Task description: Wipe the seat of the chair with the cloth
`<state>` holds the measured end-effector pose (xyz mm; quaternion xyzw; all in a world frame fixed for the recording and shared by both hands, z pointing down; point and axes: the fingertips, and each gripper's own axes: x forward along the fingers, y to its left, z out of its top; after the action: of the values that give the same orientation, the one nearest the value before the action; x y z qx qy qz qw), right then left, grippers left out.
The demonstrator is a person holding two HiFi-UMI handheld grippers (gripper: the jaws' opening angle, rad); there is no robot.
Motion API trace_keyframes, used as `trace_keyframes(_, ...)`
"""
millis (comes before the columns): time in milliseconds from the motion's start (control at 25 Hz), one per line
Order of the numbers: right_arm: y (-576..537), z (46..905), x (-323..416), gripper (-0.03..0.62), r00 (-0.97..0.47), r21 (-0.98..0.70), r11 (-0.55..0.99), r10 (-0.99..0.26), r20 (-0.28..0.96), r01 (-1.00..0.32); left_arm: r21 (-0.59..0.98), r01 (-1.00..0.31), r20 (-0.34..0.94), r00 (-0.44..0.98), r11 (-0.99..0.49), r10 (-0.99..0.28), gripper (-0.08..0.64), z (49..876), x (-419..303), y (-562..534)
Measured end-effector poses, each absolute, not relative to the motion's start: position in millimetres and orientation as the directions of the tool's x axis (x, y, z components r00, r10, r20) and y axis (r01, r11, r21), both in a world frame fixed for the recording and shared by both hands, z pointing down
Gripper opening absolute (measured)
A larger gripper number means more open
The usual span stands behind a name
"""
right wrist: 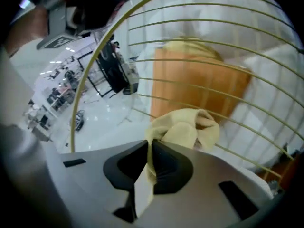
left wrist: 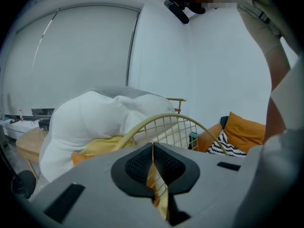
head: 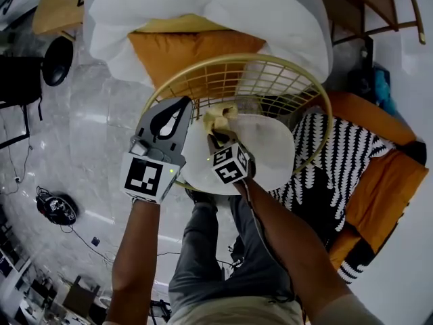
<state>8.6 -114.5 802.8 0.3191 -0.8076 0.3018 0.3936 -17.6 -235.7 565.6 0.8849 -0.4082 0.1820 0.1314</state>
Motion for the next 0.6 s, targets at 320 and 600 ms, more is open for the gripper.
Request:
trace_keyframes(320,-101,813,14,0.037,-0.461,-0.222,0.62,-0.256,0.849,-0.753,0.077,-0.761,0.45,0.603,-0.644,-0.659,0.02,570,-14,-232)
trace_keyframes(600,-126,819,196,0.037,-0.13,0.013,0.352,-0.378,0.917,-0.936,0.093,-0.75,0.454,0.617,-0.655,-0.642,0.02,573,-4,-223)
